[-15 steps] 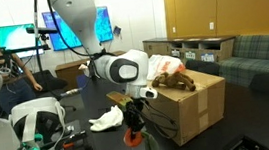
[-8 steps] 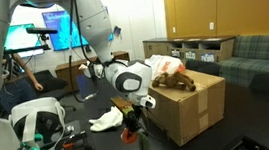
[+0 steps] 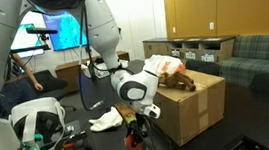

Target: Remove the blue object from the box and replace it with the brown toy, remove the orange plush toy and replace it with the gray duster, remove the white plastic from the box and replace it with the towel

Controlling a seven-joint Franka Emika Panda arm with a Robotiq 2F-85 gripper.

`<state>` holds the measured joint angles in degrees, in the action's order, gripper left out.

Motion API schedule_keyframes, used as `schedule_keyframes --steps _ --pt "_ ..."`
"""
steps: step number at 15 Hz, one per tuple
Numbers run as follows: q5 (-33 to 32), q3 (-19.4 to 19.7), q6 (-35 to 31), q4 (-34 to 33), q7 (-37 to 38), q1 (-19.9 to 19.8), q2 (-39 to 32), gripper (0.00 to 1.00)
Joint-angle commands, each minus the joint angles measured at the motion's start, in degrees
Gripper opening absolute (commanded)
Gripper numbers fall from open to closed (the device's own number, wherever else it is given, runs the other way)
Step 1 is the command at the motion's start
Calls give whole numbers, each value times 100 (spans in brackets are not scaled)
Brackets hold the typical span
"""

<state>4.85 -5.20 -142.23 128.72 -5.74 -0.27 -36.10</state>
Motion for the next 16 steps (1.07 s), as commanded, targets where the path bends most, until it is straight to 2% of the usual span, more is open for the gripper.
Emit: schedule_keyframes --steps 1,3,9,12,16 --pt "-50 206 -274 208 131 -24 75 93" --pt "-91 336 -494 481 185 -14 261 100" --pt "-549 494 -1404 895 287 302 639 100" --pt "-965 544 -1749 889 329 573 824 100" --pt "-1616 583 -1784 623 229 928 984 100"
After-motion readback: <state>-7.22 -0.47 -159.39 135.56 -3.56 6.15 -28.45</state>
